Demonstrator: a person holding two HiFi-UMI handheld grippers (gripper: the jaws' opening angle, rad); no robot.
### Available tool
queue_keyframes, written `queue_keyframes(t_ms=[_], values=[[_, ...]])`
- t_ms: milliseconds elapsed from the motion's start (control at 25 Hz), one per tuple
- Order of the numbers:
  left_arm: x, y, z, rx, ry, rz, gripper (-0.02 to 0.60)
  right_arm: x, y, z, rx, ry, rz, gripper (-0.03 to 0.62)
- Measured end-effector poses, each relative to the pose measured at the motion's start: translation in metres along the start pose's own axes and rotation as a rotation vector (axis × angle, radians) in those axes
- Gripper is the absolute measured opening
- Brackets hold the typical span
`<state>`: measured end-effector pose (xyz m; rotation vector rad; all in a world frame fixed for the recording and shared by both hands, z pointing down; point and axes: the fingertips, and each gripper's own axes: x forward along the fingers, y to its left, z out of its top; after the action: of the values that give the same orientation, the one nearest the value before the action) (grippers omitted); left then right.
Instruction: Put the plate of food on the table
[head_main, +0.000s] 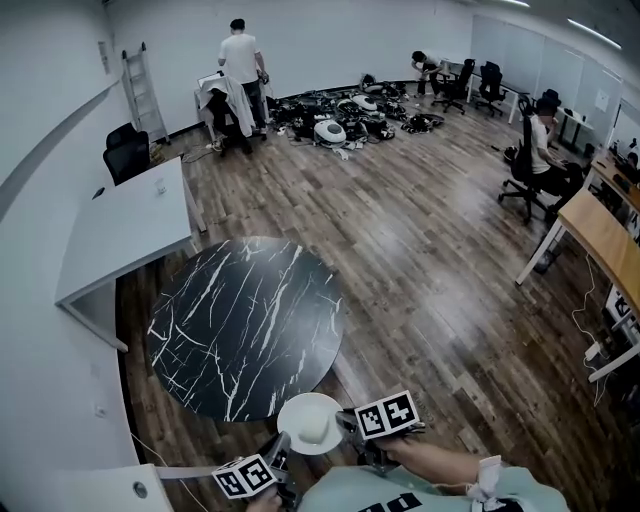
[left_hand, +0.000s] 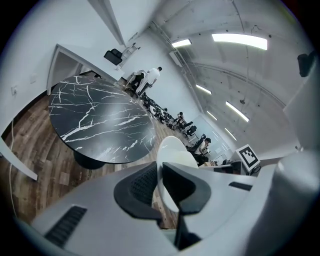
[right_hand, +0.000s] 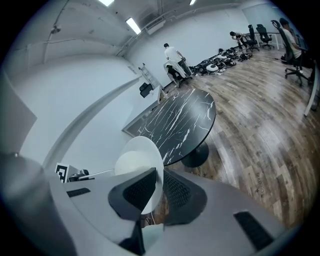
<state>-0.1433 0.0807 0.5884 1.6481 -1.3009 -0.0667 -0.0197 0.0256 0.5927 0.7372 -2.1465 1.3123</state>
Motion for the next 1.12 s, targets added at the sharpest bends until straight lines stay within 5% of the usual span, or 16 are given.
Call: queue_keyframes(t_ms=[440, 1120], values=[[0.068, -0.029, 0.028, -0.003, -0.002, 0.071, 0.038, -0.003, -0.054, 0.063, 0.001, 0.037, 0.059, 0.049], [0.115, -0.049, 0.035, -0.032, -0.032, 0.181, 0.038, 0.000, -0.098, 0.103, -0.022, 0.098, 0.151, 0.049]])
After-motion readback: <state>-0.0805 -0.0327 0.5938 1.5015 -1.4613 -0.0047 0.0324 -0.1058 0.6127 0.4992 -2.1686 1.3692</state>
